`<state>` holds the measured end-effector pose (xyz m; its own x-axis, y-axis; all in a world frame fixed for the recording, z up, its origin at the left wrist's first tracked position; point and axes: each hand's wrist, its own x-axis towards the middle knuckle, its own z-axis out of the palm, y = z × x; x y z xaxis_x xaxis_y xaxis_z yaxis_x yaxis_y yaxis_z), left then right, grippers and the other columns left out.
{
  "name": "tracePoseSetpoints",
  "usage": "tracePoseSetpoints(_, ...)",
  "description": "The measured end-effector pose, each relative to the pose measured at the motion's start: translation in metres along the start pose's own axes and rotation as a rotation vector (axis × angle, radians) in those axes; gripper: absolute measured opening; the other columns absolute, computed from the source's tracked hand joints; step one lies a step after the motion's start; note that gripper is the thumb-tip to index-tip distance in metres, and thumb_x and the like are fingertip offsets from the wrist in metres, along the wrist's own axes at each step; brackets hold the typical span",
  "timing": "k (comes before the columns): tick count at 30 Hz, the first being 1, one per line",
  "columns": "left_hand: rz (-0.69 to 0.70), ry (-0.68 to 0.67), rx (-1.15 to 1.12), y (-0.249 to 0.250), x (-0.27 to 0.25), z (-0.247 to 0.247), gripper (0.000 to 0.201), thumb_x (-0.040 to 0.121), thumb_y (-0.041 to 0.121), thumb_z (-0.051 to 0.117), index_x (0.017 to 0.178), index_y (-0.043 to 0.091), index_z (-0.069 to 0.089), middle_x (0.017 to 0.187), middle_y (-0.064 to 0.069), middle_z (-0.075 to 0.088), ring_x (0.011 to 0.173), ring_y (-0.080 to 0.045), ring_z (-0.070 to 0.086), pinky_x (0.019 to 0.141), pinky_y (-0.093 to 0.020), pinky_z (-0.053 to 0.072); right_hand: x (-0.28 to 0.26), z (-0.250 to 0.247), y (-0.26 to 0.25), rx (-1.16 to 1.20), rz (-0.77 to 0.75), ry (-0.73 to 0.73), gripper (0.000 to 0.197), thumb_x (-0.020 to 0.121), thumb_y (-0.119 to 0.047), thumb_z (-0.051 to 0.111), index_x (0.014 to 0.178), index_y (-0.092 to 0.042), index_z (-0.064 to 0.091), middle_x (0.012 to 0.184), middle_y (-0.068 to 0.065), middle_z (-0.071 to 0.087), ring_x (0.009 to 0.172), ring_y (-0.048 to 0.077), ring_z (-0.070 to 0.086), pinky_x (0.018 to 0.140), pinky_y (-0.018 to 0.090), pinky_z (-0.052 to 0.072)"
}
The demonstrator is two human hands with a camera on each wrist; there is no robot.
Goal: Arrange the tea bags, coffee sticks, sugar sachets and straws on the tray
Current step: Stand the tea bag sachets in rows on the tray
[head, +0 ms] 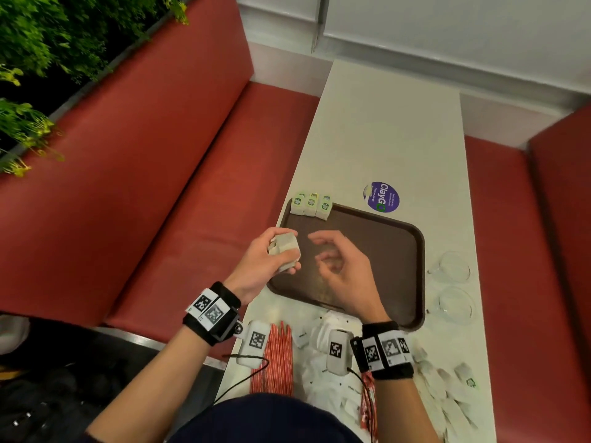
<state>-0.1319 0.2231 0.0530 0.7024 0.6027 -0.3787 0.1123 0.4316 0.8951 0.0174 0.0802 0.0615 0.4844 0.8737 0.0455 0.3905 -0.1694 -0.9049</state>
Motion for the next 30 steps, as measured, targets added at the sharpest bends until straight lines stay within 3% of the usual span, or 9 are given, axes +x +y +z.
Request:
tracePoseSetpoints(5,-0.071,-0.124,0.058,-0.001,-0.031,0.006,0.049,0.094,0.007,0.081,0.137,0.013,0.056,0.095,-0.014,0.071,0.069,-0.019,0.066,0.055,-0.025,0.051,-0.037,0.005,0.002,-0.067,-0.129,0.054,0.056,0.091,0.002,0.079,0.130,-0.037,0.072,0.126,-0.014,0.066,0.096,0.018,0.072,0.085,0.036,0.061)
tracePoseSetpoints(10,-0.112,-0.193,0.101,-0.001,-0.054,0.009,0.050,0.096,0.019,0.081,0.136,0.009,0.053,0.085,-0.009,0.071,0.066,-0.016,0.061,0.053,-0.023,0.045,-0.057,0.014,0.001,-0.040,-0.190,0.104,0.018,0.096,-0.015,0.083,0.110,-0.026,0.082,0.118,-0.010,0.070,0.105,0.021,0.072,0.085,0.041,0.060)
tracePoseSetpoints(16,-0.047,-0.147,0.101,0.001,-0.069,0.011,0.044,0.106,0.040,0.064,0.130,0.004,0.061,0.087,-0.013,0.067,0.065,-0.017,0.059,0.053,-0.023,0.043,-0.068,0.013,-0.005,0.209,0.057,0.184,0.008,0.103,-0.022,0.076,0.109,-0.026,0.081,0.108,-0.006,0.079,0.103,0.018,0.075,0.093,0.044,0.062)
tracePoseSetpoints(20,0.051,-0.116,0.168,-0.007,-0.072,0.014,0.037,0.103,0.042,0.069,0.121,0.010,0.069,0.086,-0.009,0.066,0.065,-0.019,0.060,0.054,-0.027,0.042,-0.071,0.015,-0.009,0.343,0.168,0.230,0.007,0.105,-0.029,0.074,0.108,-0.025,0.079,0.104,-0.001,0.080,0.095,0.018,0.072,0.075,0.037,0.060)
tracePoseSetpoints(25,0.167,-0.061,0.281,-0.011,-0.070,0.020,0.016,0.099,0.034,0.078,0.105,0.020,0.075,0.080,-0.010,0.069,0.066,-0.022,0.062,0.056,-0.030,0.044,-0.072,0.017,-0.012,0.465,0.210,0.269,0.013,0.104,-0.025,0.075,0.115,-0.018,0.078,0.110,0.002,0.081,0.093,0.014,0.072,0.070,0.024,0.057)
tracePoseSetpoints(30,0.211,0.021,0.394,-0.011,-0.068,0.023,0.009,0.099,0.038,0.077,0.101,0.029,0.076,0.073,-0.007,0.073,0.062,-0.017,0.065,0.060,-0.031,0.048,-0.074,0.020,-0.008,0.516,0.228,0.264,0.029,0.096,-0.021,0.085,0.118,-0.014,0.068,0.108,0.008,0.080,0.101,0.030,0.077,0.081,0.037,0.065)
